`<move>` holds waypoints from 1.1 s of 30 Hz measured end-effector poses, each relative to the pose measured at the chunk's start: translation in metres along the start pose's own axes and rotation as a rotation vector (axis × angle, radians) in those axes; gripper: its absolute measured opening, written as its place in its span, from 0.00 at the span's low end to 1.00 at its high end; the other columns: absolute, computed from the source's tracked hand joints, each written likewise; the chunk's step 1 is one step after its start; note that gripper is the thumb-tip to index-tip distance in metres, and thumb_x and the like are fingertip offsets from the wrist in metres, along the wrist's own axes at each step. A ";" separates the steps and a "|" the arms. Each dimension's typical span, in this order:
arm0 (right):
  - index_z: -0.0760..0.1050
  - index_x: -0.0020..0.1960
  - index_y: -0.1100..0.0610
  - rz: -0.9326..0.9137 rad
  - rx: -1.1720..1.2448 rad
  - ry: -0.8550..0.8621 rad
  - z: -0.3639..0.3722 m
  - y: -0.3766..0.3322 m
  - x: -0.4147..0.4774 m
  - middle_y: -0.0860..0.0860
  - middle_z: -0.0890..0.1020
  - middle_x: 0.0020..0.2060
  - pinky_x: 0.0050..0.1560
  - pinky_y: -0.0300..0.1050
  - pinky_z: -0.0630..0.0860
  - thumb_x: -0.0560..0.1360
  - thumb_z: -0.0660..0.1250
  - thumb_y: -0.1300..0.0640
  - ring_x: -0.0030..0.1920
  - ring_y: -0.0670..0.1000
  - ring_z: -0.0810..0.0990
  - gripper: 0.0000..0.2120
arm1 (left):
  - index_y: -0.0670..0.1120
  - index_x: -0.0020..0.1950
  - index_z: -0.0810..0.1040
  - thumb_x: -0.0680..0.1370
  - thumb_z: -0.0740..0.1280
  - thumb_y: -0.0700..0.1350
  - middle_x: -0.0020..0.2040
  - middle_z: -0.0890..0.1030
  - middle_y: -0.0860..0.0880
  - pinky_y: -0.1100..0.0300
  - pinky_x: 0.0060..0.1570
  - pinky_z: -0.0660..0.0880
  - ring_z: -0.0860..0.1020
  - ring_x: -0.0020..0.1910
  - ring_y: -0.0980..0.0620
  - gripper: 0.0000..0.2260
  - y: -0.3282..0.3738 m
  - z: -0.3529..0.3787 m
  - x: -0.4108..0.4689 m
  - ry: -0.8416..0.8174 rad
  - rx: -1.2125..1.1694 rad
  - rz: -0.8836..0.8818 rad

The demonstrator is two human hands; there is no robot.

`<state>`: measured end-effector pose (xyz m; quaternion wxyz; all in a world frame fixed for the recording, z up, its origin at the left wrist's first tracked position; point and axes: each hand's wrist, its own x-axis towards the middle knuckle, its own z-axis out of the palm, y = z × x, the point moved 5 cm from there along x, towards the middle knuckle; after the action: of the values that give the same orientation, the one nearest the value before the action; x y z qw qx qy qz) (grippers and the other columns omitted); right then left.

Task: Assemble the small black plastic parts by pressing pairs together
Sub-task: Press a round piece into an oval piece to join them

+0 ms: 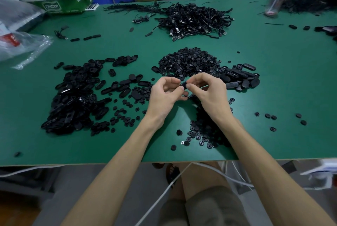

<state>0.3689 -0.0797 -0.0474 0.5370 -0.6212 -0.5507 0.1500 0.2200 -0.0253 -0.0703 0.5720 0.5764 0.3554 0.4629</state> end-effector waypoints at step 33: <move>0.84 0.50 0.63 0.155 0.296 -0.077 0.008 0.008 -0.002 0.59 0.87 0.44 0.52 0.56 0.81 0.75 0.75 0.66 0.43 0.51 0.83 0.04 | 0.42 0.53 0.83 0.79 0.69 0.33 0.42 0.87 0.46 0.56 0.46 0.83 0.86 0.40 0.48 0.06 -0.002 -0.002 0.002 0.022 0.134 0.048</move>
<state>0.3667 -0.0759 -0.0578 0.5879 -0.5697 -0.4933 0.2939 0.2190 -0.0230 -0.0720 0.5169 0.6166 0.3778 0.4581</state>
